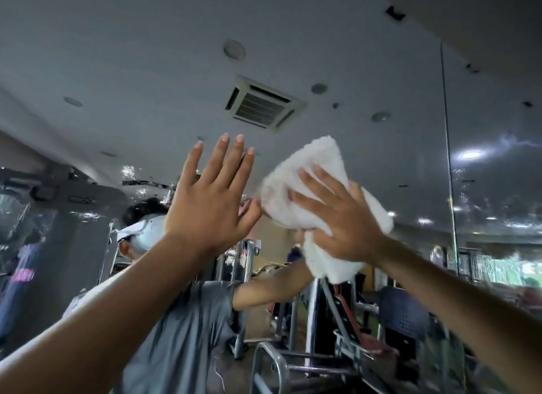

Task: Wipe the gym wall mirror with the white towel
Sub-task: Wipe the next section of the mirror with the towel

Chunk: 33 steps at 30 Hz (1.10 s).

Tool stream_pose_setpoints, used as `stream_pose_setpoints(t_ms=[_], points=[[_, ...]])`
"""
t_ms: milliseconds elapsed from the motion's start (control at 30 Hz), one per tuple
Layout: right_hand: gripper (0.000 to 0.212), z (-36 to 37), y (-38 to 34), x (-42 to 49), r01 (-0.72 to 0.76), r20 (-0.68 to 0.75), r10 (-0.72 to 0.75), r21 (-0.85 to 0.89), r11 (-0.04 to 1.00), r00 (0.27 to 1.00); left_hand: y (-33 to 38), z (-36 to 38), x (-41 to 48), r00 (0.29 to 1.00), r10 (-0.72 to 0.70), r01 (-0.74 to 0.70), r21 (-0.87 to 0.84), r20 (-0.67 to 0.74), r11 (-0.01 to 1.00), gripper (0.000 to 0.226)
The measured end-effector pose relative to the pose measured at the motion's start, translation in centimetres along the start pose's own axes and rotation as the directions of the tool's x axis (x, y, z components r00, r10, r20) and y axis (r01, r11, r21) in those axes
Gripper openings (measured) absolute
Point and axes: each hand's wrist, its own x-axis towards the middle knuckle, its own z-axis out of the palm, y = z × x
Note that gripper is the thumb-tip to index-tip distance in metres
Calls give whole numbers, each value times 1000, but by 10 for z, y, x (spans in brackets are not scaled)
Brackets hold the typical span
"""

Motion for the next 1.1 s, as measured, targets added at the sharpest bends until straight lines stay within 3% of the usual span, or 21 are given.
stream_pose_setpoints(t_ms=[33,100,133,200,267,333,467,533,567,600,667,733,767,800,833,900,1000,1067,1100], points=[[72,-2,20,-7,10,21,-10,-27,1000,1000,0,1,-1,1000,-1,1,-5,-6,1000,73],[70,-9,49,2,-217,24,217,-3,976,976,1,2,-2,1000,-11,10,-9,-27,1000,72],[70,-11,53,15,-401,6,401,38,915,916,1,2,-2,999,-11,11,-8,-34,1000,72],[69,-7,36,49,-691,-30,698,113,714,716,1,0,-1,999,0,0,-10,-36,1000,71],[65,-3,0,74,-792,-66,805,148,593,590,1,-2,-7,1000,-4,4,-26,-26,1000,70],[65,3,-40,75,-761,-88,777,162,628,623,2,-3,-23,1000,-23,22,-35,-3,999,69],[64,9,-94,4,-357,-72,363,82,930,929,-6,-7,-52,1000,19,-19,-9,22,1000,71],[63,10,-79,-30,-275,-41,279,73,959,959,-9,-8,-55,999,27,-27,-3,28,1000,71],[62,10,-65,-37,-344,-40,348,75,936,937,-8,-9,-55,999,21,-21,2,35,1000,71],[62,10,-51,-36,-462,-56,467,86,883,882,-5,-9,-55,999,14,-14,10,46,1000,71],[63,7,-32,-11,-724,-94,747,196,662,658,-2,-7,-57,999,-5,4,23,53,1000,71],[64,4,-32,30,-854,-68,914,335,399,400,-3,-7,-57,999,-19,18,25,40,1000,71],[63,3,-40,45,-872,-54,939,357,335,338,-4,-8,-56,999,-18,17,19,33,1000,70],[61,4,-51,52,-872,-52,934,344,349,353,-4,-10,-56,999,-19,19,5,27,1000,70],[61,7,-64,53,-847,-68,900,314,428,430,-4,-10,-59,999,-27,27,-12,23,1000,69],[61,13,-97,36,-732,-126,766,233,640,630,1,-10,-75,999,-41,42,-19,25,999,68],[60,20,-133,-25,-433,-107,446,124,893,889,8,-11,-111,999,-35,35,-22,15,999,66],[61,21,-127,-67,-241,-61,247,92,966,967,7,-12,-122,999,-20,21,-27,27,999,66],[61,21,-117,-82,-226,-44,230,88,970,972,7,-12,-123,999,-21,22,-36,37,999,66]])
